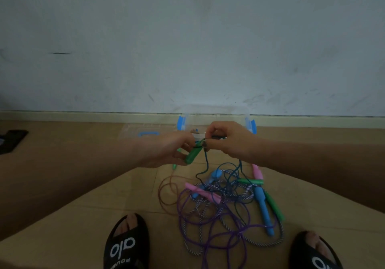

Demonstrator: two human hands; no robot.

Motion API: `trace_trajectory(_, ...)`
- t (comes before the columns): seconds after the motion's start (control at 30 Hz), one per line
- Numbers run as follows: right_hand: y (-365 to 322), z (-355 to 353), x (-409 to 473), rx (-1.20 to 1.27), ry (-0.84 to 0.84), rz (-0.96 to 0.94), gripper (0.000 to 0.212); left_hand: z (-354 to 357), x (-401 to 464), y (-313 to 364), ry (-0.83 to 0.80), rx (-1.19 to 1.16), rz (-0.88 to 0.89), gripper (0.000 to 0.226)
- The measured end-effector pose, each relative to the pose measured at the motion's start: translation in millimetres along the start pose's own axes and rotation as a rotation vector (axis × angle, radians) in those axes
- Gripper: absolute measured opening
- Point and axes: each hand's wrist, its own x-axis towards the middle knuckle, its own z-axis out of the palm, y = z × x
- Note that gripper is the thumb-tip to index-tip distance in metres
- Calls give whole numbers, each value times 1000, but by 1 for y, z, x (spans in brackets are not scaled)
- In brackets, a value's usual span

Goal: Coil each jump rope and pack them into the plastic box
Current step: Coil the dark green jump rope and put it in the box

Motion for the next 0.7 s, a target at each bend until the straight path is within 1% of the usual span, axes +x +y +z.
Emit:
trace_trajectory(0.07, 2, 2, 1, 136, 31, 105, 13, -1, 0, -1, -2, -2, 10, 27)
trace_trajectory(0.13, 4, 5, 2, 190, 17, 157, 13, -1, -1, -3, -6, 0, 2, 35)
trace_trajectory(0.17, 4, 5, 2, 181, -5, 169, 12, -1, -2, -4, -8, 15, -3, 39)
trace_trajectory(0.23, 2, 4, 0, 113, -47, 163, 12, 0, -5, -4, -9, 76, -8, 38)
trace_trajectory(0.33, -1, -1, -1, -30, -60, 96, 9, -2, -7, -4, -1, 122, -19, 37)
trace_trajectory(0.37, -1, -3, -1, -43, -52, 81, 7, -3, -7, -3, -4, 129, -23, 37)
trace_trajectory(0.43, -1, -5, 1, 10, -34, 103, 3, -2, -9, -1, -17, 158, -6, 38)
trace_trajectory(0.5, 0, -5, 2, 132, -3, 186, 7, -2, -11, 1, -25, 194, 51, 36)
trace_trajectory(0.57, 3, -6, 4, 215, 14, 261, 15, -1, -14, 2, -27, 232, 147, 31)
trace_trajectory(0.63, 3, -5, 4, 242, 14, 287, 17, 2, -15, 1, -16, 344, 272, 27)
trace_trajectory(0.7, 3, -3, 4, 245, 11, 294, 16, 8, -12, 0, 46, 444, 377, 19)
